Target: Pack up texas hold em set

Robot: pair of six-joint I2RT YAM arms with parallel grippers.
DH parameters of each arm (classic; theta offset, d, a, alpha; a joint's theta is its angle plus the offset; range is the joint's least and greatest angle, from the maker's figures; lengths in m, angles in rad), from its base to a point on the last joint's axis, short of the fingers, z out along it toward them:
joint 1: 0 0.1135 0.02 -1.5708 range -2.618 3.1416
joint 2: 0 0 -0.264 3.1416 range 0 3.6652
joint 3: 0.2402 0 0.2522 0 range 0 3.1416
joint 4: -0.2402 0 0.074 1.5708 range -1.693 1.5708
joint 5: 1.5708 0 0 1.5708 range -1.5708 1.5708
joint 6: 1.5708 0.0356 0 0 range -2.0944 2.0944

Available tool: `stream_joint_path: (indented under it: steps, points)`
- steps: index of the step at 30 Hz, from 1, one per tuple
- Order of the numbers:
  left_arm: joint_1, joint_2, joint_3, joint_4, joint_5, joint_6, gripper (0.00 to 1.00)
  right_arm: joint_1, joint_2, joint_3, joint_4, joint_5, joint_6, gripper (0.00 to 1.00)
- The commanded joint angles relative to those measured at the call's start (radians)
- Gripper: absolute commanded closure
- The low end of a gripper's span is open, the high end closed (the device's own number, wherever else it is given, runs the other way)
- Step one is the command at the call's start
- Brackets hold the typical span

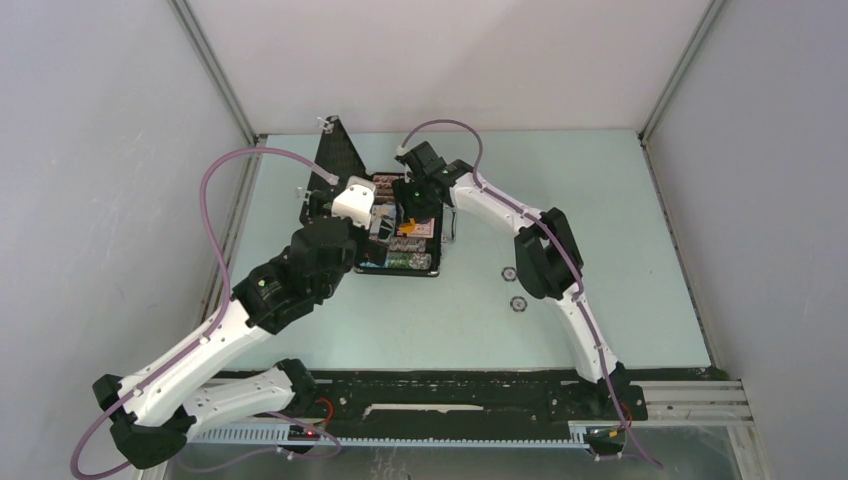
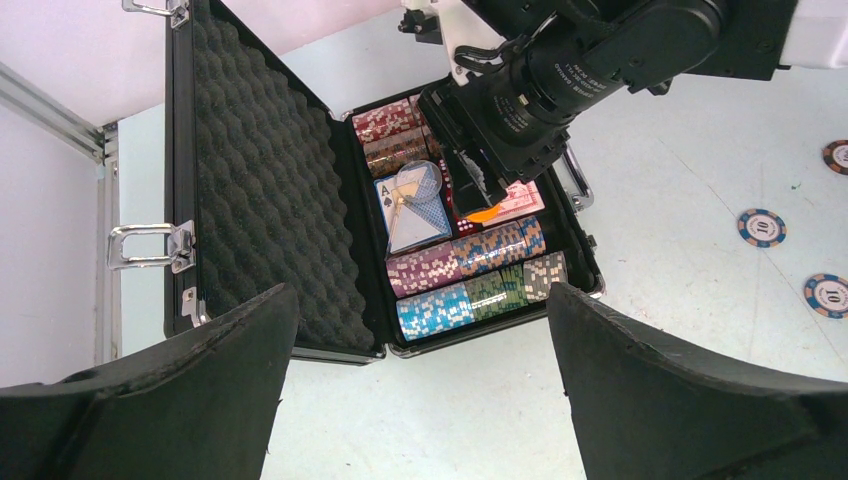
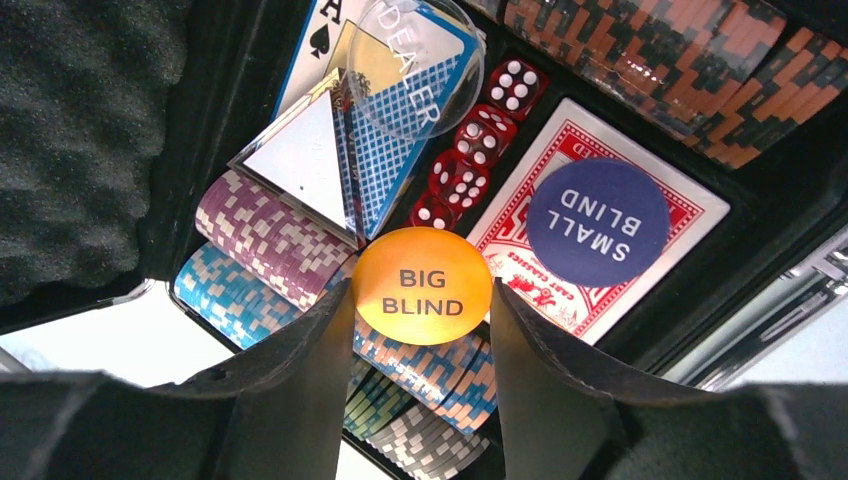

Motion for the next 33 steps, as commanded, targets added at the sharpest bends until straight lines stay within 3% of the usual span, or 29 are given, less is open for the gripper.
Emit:
stream_joint_path:
  steps: [1,33]
  points:
    - [0.003,-0.006,-0.018,0.027,0.004,0.014,0.0,-0.012,0.029,0.067,-0.013,-0.037,0.002,0.43]
    - [0.003,-0.016,-0.017,0.027,0.006,0.009,0.0,-0.033,0.112,0.137,-0.064,0.062,0.015,0.37]
